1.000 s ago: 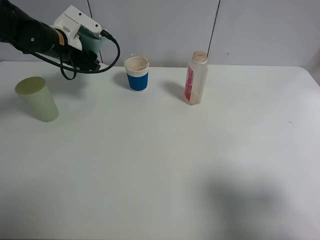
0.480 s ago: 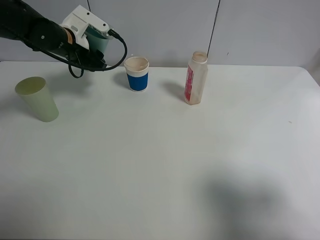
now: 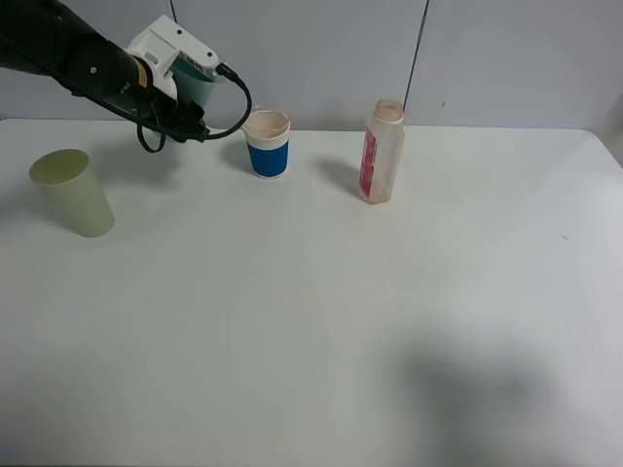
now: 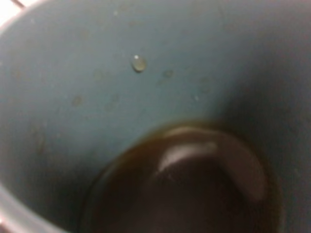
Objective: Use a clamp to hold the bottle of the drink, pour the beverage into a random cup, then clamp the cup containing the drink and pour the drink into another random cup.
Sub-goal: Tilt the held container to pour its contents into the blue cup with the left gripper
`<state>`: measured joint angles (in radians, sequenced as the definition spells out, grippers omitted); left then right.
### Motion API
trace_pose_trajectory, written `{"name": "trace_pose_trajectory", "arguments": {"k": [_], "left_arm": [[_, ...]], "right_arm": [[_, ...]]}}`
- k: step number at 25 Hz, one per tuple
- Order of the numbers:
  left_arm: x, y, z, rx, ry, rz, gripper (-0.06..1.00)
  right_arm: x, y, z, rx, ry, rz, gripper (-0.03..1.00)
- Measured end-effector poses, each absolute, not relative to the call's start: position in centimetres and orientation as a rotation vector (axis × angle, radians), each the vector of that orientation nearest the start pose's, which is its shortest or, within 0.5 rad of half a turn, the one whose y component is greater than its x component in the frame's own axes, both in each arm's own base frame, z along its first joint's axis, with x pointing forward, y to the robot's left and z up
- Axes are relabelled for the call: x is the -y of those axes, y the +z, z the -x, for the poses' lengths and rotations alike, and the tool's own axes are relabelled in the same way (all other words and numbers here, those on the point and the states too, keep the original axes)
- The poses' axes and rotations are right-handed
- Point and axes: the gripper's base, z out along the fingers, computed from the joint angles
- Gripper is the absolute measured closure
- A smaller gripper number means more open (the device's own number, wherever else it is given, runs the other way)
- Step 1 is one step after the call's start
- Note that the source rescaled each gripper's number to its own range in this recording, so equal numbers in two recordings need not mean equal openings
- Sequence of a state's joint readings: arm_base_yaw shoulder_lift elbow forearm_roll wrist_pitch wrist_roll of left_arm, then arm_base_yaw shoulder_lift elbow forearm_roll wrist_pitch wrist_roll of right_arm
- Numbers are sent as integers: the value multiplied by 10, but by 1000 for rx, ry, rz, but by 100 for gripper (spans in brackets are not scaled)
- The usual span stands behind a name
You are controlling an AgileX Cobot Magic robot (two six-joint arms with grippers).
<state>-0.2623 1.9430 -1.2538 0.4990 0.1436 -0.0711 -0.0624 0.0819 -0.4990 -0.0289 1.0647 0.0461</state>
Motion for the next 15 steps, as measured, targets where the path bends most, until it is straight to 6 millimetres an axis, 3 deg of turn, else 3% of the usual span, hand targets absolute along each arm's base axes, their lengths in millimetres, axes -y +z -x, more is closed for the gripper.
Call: {"name": "trace_pose_trajectory", "arguments": {"k": [7,15], "left_arm": [[112,195,-426,-2189,236,-784,94],[119,193,-426,-2176,280,-857,94]], "right_arm": [[3,277,-7,-2128,-45,-116,-3],[3,277,-7,-2128,-45,-116,-3]]}}
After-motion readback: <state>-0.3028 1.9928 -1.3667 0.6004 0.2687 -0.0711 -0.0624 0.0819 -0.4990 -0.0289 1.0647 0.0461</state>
